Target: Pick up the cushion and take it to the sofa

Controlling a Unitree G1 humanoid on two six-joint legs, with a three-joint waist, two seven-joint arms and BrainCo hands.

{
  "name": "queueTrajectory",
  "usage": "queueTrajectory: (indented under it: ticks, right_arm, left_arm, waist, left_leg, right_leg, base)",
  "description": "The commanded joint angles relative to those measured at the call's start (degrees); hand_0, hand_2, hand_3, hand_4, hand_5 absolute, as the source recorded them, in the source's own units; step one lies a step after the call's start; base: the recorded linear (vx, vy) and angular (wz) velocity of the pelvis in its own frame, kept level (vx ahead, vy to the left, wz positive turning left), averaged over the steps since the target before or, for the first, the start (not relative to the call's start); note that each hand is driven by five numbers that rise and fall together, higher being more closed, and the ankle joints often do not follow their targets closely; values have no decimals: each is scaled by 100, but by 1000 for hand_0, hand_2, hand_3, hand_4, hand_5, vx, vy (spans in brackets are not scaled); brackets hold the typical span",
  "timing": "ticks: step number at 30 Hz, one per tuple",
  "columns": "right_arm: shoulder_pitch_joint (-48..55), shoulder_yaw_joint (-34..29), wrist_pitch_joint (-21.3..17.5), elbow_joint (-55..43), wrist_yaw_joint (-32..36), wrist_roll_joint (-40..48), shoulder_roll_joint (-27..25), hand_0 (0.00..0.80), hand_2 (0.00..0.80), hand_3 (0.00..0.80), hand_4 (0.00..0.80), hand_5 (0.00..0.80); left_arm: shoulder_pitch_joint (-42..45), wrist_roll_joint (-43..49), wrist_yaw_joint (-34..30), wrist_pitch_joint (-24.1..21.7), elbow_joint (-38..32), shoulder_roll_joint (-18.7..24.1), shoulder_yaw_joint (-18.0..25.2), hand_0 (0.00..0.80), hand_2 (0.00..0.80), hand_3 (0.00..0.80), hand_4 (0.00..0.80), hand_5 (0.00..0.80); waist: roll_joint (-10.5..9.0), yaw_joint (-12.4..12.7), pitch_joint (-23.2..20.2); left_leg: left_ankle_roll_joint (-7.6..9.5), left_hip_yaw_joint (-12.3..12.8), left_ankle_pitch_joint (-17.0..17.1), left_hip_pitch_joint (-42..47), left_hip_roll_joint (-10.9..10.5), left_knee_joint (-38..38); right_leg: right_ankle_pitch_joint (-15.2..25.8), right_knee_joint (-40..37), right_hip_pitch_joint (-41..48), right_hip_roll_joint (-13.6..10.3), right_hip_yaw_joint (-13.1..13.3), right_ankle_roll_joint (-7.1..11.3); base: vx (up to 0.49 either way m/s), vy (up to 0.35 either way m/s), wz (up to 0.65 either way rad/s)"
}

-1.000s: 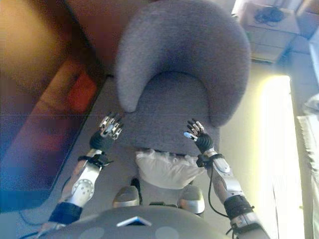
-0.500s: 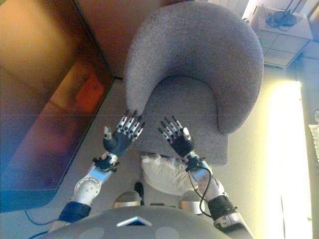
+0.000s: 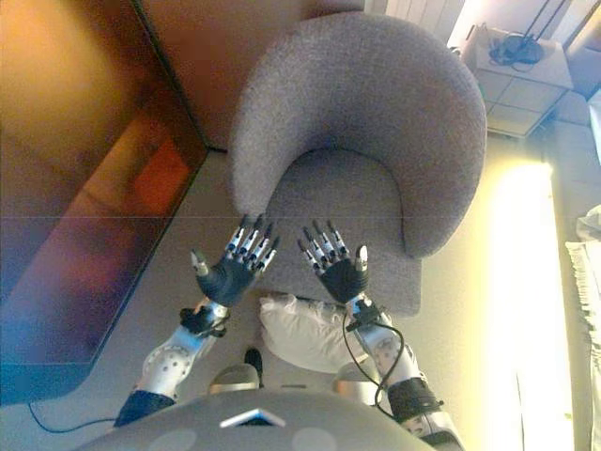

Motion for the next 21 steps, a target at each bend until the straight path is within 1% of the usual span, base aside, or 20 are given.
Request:
queueTrajectory:
  ticks: [1,3,4,6,7,8,9,10,11,13,14,15,16,17,18,21]
  right_arm:
    - [-96,-54,55,-205,192,192,65,0,0,0,0,0]
    - [-66,-12,13,-235,187,146,34,0,0,0,0,0]
    - [-52,3,-17,-248,169,99,12,0,0,0,0,0]
    - [-25,40,-300,-270,-17,-286,-53,0,0,0,0,0]
    - [-31,82,-759,-276,-371,-866,-183,0,0,0,0,0]
    - [-54,104,-1081,-263,-711,-1318,-276,0,0,0,0,0]
    - [-93,94,-1425,-205,-1124,-1931,-376,0,0,0,0,0]
    - [-99,95,-1469,-199,-1166,-2004,-398,0,0,0,0,0]
    - [-117,84,-1707,-168,-1402,-2469,-497,0,0,0,0,0]
    - [-165,89,-2000,-133,-1862,-3118,-674,0,0,0,0,0]
    - [-187,97,-2164,-121,-2121,-3612,-765,0,0,0,0,0]
    - [-216,110,-2291,-81,-2378,-4047,-851,0,0,0,0,0]
    - [-275,133,-2365,10,-2715,-4560,-965,0,0,0,0,0]
    - [-333,154,-2309,117,-3117,-4894,-1062,0,0,0,0,0]
    - [-393,142,-2324,272,-3376,-5066,-1120,0,0,0,0,0]
    - [-545,120,-2423,697,-3826,-5355,-1169,0,0,0,0,0]
  left_arm:
    - [-113,-166,-205,-96,-54,60,56,0,0,0,0,0]
    - [-74,-96,-48,-186,-98,73,50,0,0,0,0,0]
    - [-62,18,76,-333,-96,104,54,0,0,0,0,0]
    - [-55,477,429,-817,-100,227,45,0,0,0,0,0]
    - [-56,946,784,-1229,-112,384,33,0,0,0,0,0]
    - [-69,1210,1074,-1455,-141,485,17,0,0,0,0,0]
    - [-91,1582,1507,-1671,-186,579,48,0,0,0,0,0]
    - [-95,1617,1581,-1677,-197,597,58,0,0,0,0,0]
    - [-121,2079,1882,-1870,-205,671,131,0,0,0,0,0]
    - [-154,2986,2555,-2164,-183,807,163,0,0,0,0,0]
    - [-172,3494,2952,-2299,-134,882,164,0,0,0,0,0]
    - [-205,3782,3197,-2333,-58,948,164,0,0,0,0,0]
    - [-267,3971,3441,-2331,37,1002,151,0,0,0,0,0]
    - [-323,4124,3603,-2336,86,1045,141,0,0,0,0,0]
    - [-367,4296,3671,-2348,141,1065,134,0,0,0,0,0]
    - [-525,4705,3847,-2402,479,1142,15,0,0,0,0,0]
  waist:
    - [5,113,-91]
    - [9,113,-90]
    - [10,109,-84]
    - [13,114,-71]
    - [15,127,-60]
    - [12,137,-47]
    - [12,150,-22]
    - [11,153,-17]
    - [1,163,2]
    - [-21,177,35]
    - [-32,178,59]
    - [-44,175,76]
    - [-56,174,104]
    - [-70,179,137]
    - [-79,184,180]
    - [-73,167,305]
  left_leg:
    - [-95,75,-104,-149,372,249]
    - [-98,68,-114,-153,371,266]
    - [-103,69,-114,-153,374,274]
    - [-113,50,-115,-164,385,301]
    - [-121,25,-124,-179,388,335]
    - [-127,-3,-136,-196,386,373]
    - [-130,-41,-144,-213,379,417]
    - [-131,-50,-151,-216,379,429]
    - [-134,-81,-174,-237,376,488]
    - [-144,-139,-214,-284,377,621]
    - [-158,-162,-238,-316,384,716]
    - [-171,-188,-262,-351,387,815]
    - [-183,-236,-303,-406,384,957]
    - [-190,-268,-350,-468,376,1116]
    - [-193,-288,-403,-544,374,1288]
    - [-190,-164,-468,-645,397,1509]
  right_leg:
    - [44,242,-100,-299,168,216]
    - [40,238,-104,-290,186,210]
    - [40,238,-107,-285,192,206]
    - [34,247,-111,-273,196,195]
    - [29,246,-112,-265,196,189]
    - [28,247,-113,-260,202,183]
    - [29,245,-111,-249,216,171]
    - [27,246,-110,-247,219,168]
    - [19,257,-118,-240,234,156]
    - [1,293,-131,-227,275,126]
    - [-17,324,-137,-219,298,107]
    - [-31,355,-147,-215,324,92]
    - [-51,407,-163,-217,361,72]
    - [-65,464,-180,-237,390,55]
    - [-74,531,-200,-268,397,47]
    - [-85,716,-234,-399,355,88]
  base:
    - [32,-1,-5]
    - [9,0,-2]
    - [0,0,0]
    - [0,0,0]
    - [0,0,0]
    - [0,0,0]
    - [0,0,0]
    - [0,0,0]
    - [0,0,0]
    - [0,0,0]
    - [0,0,0]
    - [21,-3,-3]
    - [20,6,-6]
    - [10,10,-7]
    - [-1,14,-7]
    - [5,34,-2]
